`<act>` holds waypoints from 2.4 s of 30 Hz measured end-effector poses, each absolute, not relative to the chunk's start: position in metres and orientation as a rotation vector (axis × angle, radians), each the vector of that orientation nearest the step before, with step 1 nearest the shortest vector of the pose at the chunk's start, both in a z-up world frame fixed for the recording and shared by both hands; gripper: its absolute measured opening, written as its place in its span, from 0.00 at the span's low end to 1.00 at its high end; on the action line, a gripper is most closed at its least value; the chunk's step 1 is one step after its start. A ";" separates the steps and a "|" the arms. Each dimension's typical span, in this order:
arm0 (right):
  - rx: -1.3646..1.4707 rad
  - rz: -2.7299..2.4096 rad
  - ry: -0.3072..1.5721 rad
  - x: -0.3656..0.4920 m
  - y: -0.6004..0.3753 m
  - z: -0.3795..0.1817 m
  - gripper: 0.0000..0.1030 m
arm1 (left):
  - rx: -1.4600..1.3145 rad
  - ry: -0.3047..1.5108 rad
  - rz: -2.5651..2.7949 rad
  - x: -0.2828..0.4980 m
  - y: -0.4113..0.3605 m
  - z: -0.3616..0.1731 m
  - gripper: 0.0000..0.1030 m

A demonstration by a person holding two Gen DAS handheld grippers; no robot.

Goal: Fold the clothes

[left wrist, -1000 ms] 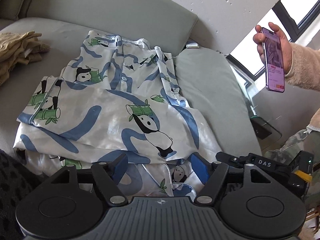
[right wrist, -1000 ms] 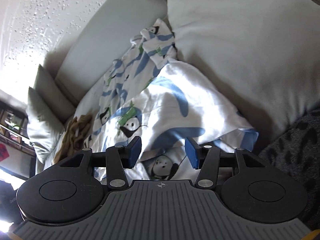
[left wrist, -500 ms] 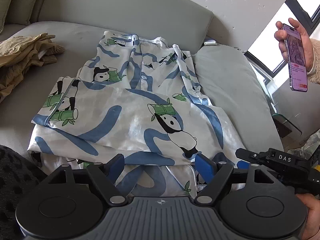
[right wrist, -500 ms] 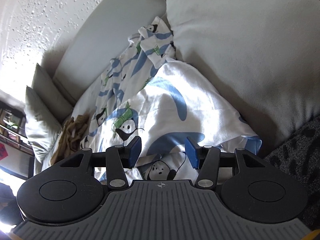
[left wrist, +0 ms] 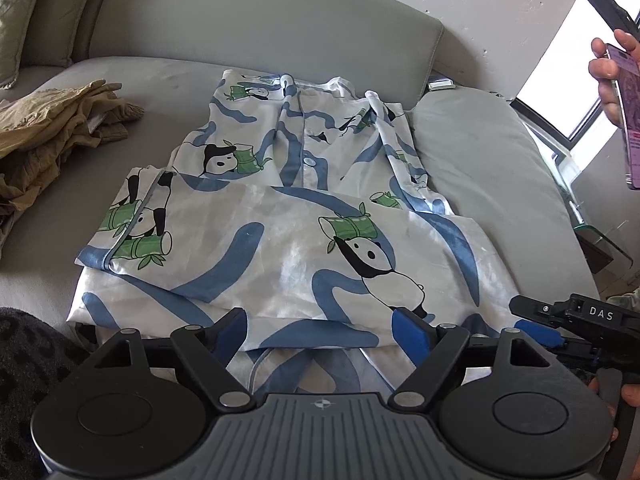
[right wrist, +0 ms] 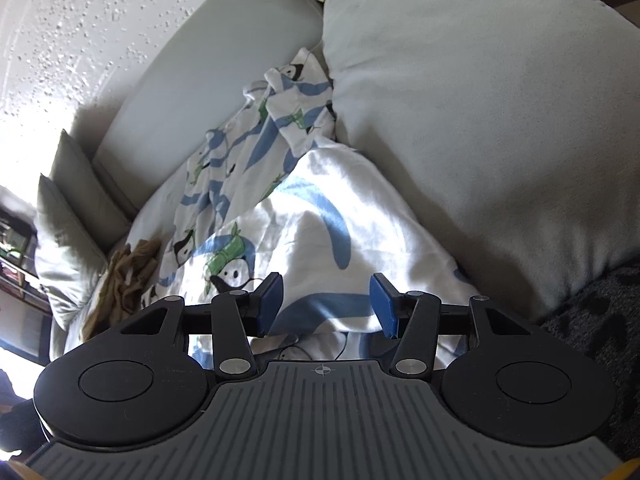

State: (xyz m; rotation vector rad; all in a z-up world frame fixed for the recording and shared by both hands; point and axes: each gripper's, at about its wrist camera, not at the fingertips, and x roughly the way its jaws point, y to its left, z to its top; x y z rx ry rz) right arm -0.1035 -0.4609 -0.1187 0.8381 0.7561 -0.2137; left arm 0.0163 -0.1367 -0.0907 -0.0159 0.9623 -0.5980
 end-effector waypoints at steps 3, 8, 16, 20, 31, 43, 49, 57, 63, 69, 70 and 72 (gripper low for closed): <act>0.840 -0.225 0.758 -0.103 -0.465 -0.122 0.53 | 0.007 0.948 -0.579 0.017 -0.143 -0.092 0.75; 0.834 -0.233 0.757 -0.103 -0.469 -0.126 0.53 | 0.026 0.942 -0.561 0.023 -0.152 -0.094 0.75; 0.855 -0.252 0.756 -0.103 -0.484 -0.138 0.53 | 0.070 0.934 -0.546 0.030 -0.170 -0.095 0.76; 0.867 -0.244 0.749 -0.103 -0.487 -0.141 0.53 | 0.087 0.946 -0.543 0.031 -0.175 -0.099 0.76; 0.913 -0.234 0.730 -0.104 -0.493 -0.146 0.53 | 0.104 0.948 -0.537 0.029 -0.180 -0.100 0.76; 0.885 -0.273 0.724 -0.109 -0.490 -0.138 0.53 | 0.075 0.934 -0.548 0.024 -0.168 -0.093 0.76; 0.838 -0.308 0.714 -0.115 -0.487 -0.129 0.53 | 0.065 0.912 -0.537 0.020 -0.158 -0.086 0.77; 0.700 -0.432 0.701 -0.128 -0.478 -0.116 0.53 | 0.059 0.922 -0.510 0.016 -0.136 -0.086 0.77; 0.651 -0.428 0.713 -0.128 -0.467 -0.112 0.53 | 0.037 0.904 -0.492 0.012 -0.122 -0.082 0.77; 0.615 -0.410 0.729 -0.125 -0.458 -0.112 0.53 | 0.013 0.880 -0.459 0.011 -0.108 -0.078 0.78; 0.599 -0.413 0.730 -0.125 -0.459 -0.112 0.53 | 0.012 0.878 -0.454 0.010 -0.106 -0.078 0.78; 0.567 -0.421 0.732 -0.124 -0.459 -0.113 0.53 | 0.010 0.877 -0.445 0.010 -0.102 -0.078 0.78</act>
